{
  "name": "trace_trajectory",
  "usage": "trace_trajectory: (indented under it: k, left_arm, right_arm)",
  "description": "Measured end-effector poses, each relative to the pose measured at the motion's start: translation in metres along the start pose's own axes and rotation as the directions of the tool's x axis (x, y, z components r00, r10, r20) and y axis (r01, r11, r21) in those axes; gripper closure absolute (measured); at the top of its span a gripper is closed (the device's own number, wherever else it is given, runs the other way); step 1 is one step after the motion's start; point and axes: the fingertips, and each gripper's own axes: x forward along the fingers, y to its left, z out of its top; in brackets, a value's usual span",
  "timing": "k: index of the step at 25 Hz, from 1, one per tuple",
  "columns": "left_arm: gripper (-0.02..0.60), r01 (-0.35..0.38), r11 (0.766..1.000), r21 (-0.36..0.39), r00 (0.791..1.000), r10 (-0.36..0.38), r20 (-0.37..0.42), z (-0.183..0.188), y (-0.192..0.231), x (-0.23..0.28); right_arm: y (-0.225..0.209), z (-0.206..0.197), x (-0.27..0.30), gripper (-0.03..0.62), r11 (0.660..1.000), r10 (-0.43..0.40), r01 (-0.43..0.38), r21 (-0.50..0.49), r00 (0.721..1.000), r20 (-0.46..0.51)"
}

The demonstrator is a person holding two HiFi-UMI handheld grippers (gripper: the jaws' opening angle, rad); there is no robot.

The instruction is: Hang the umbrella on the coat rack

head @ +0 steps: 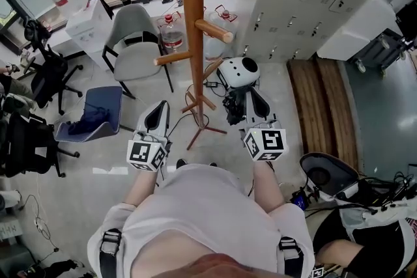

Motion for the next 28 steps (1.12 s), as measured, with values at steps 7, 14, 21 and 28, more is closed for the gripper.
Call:
trace_trajectory:
  k: [7, 14, 21, 28]
  left_arm:
    - [0.572, -0.005, 1.0, -0.018, 1.0, 0.005, -0.022, -0.009, 0.012, -0.007]
    - [0.572, -0.015, 0.999, -0.044, 0.999, 0.013, -0.041, -0.015, 0.022, -0.013]
    - [0.572, -0.024, 0.999, -0.046, 0.998, 0.021, -0.052, -0.02, 0.025, -0.012]
    - [0.572, -0.043, 0.998, -0.05, 0.997, 0.04, -0.063, -0.02, 0.031, -0.015]
  right_arm:
    - [-0.005, 0.01, 0.03, 0.586, 0.999, -0.03, 0.03, -0.016, 0.999, 0.016]
    - [-0.011, 0.017, 0.066, 0.586, 0.998, -0.056, 0.057, -0.031, 0.998, 0.025]
    - [-0.018, 0.019, 0.101, 0.586, 0.996, -0.071, 0.071, -0.057, 0.997, 0.018]
    - [-0.022, 0.0, 0.127, 0.588, 0.996, -0.082, 0.08, -0.049, 0.996, -0.034]
